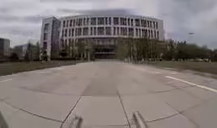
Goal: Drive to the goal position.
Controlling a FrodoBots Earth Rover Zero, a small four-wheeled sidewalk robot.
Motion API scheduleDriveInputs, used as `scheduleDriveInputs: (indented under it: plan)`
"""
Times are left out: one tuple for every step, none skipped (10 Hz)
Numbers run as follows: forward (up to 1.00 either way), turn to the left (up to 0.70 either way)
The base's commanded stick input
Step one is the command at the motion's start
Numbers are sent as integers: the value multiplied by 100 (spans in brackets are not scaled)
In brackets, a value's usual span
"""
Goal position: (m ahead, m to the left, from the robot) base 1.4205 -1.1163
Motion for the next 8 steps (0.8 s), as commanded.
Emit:
scheduleDriveInputs:
  plan:
    - [0,0]
    - [0,5]
    - [0,45]
    - [0,45]
    - [0,45]
    - [0,45]
    - [0,45]
    - [0,45]
